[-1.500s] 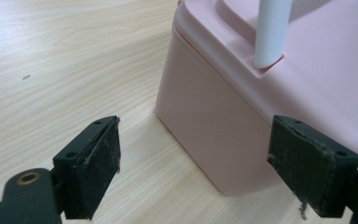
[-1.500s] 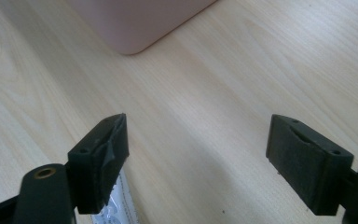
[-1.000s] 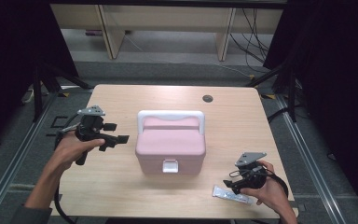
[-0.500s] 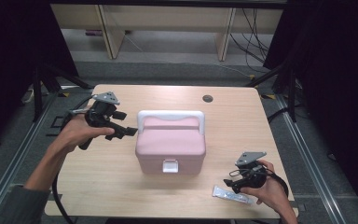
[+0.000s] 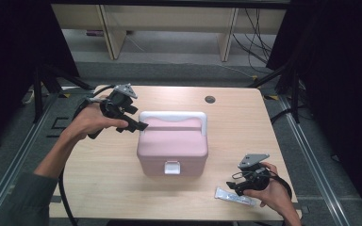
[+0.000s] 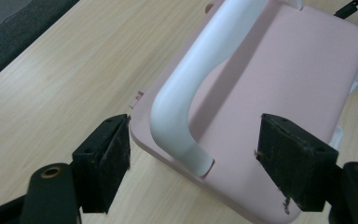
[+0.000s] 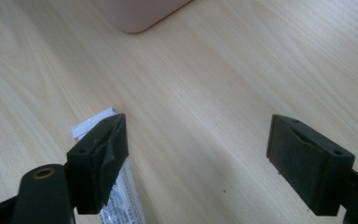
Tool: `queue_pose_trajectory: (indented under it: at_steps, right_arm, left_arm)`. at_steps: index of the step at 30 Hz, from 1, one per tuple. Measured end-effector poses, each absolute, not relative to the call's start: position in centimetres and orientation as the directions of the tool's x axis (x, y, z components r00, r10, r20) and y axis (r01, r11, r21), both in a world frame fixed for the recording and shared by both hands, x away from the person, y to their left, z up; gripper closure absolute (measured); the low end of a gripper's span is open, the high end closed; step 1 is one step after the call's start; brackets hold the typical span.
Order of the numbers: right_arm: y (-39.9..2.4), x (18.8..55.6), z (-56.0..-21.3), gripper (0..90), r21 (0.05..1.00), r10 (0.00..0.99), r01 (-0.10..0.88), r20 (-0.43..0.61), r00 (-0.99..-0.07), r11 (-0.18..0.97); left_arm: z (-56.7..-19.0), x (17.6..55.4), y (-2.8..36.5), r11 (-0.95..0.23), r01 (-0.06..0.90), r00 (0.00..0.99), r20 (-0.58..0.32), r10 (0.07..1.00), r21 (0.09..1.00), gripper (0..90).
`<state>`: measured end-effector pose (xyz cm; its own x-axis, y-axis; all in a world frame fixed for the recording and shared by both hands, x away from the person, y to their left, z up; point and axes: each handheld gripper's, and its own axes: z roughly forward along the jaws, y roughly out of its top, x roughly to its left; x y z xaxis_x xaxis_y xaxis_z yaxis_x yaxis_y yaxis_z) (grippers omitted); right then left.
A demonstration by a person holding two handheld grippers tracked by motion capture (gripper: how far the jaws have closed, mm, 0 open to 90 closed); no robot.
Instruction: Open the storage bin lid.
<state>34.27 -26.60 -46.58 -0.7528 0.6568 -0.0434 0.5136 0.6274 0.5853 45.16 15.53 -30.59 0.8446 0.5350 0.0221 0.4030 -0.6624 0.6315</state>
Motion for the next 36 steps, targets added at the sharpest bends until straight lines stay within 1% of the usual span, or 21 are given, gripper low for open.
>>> queue_pose_trajectory:
  at_steps: [1,3,4,5,9,12,13,19,21,25,29,33,36]
  right_arm:
    - [-26.5,34.0,-46.5,21.8,0.577,0.671,0.539,-0.021,-0.742,0.614]
    - [-26.5,34.0,-46.5,21.8,0.578,0.667,0.534,-0.024,-0.745,0.617]
    - [-26.5,34.0,-46.5,21.8,0.578,0.667,0.534,-0.024,-0.745,0.617]
    - [-26.5,34.1,-46.5,21.9,0.579,0.659,0.523,-0.034,-0.751,0.625]
    - [-26.5,34.1,-46.5,21.9,0.577,0.661,0.529,-0.026,-0.750,0.622]
    - [-26.5,34.1,-46.5,21.9,0.567,0.659,0.531,-0.026,-0.752,0.629]
    - [-26.5,34.1,-46.5,21.9,0.567,0.655,0.526,-0.030,-0.755,0.633]
    - [-26.4,34.1,-46.6,22.3,0.575,0.654,0.519,-0.036,-0.756,0.632]
    - [-26.5,34.3,-46.7,22.3,0.574,0.648,0.508,-0.052,-0.760,0.642]
    - [-26.3,34.0,-46.8,22.4,0.559,0.665,0.546,-0.015,-0.746,0.625]
    - [-26.3,34.1,-46.8,22.4,0.572,0.660,0.532,-0.023,-0.751,0.625]
    - [-26.3,34.1,-46.8,22.5,0.571,0.668,0.537,-0.026,-0.744,0.621]
    - [-26.3,34.1,-46.8,22.4,0.570,0.663,0.533,-0.028,-0.748,0.626]
  left_arm:
    - [-30.5,45.4,15.0,-0.668,0.401,0.847,0.025,0.531,0.627,24.9]
    - [-30.4,45.5,14.9,-0.679,0.398,0.851,0.028,0.525,0.617,25.0]
    - [-30.3,45.8,14.6,-0.696,0.393,0.853,0.044,0.519,0.601,25.0]
    - [-30.3,46.0,14.1,-0.709,0.392,0.859,0.042,0.510,0.587,24.8]
    - [-30.1,46.3,13.2,-0.737,0.372,0.873,0.057,0.484,0.564,25.4]
    - [-29.9,46.5,12.8,-0.743,0.371,0.873,0.064,0.484,0.557,28.3]
    - [-29.8,46.8,12.6,-0.762,0.360,0.879,0.079,0.471,0.538,29.0]
    - [-29.6,47.3,11.9,-0.786,0.337,0.893,0.088,0.441,0.518,36.5]
    - [-29.6,47.5,11.5,-0.806,0.334,0.896,0.101,0.433,0.489,38.2]
    - [-29.6,47.8,11.0,-0.823,0.319,0.903,0.112,0.414,0.470,42.2]
    - [-29.9,48.3,10.5,-0.846,0.299,0.914,0.123,0.387,0.441,46.7]
    - [-30.1,48.6,10.3,-0.858,0.293,0.918,0.127,0.375,0.422,50.6]
    - [-30.1,48.7,10.3,-0.856,0.292,0.919,0.123,0.375,0.426,52.9]
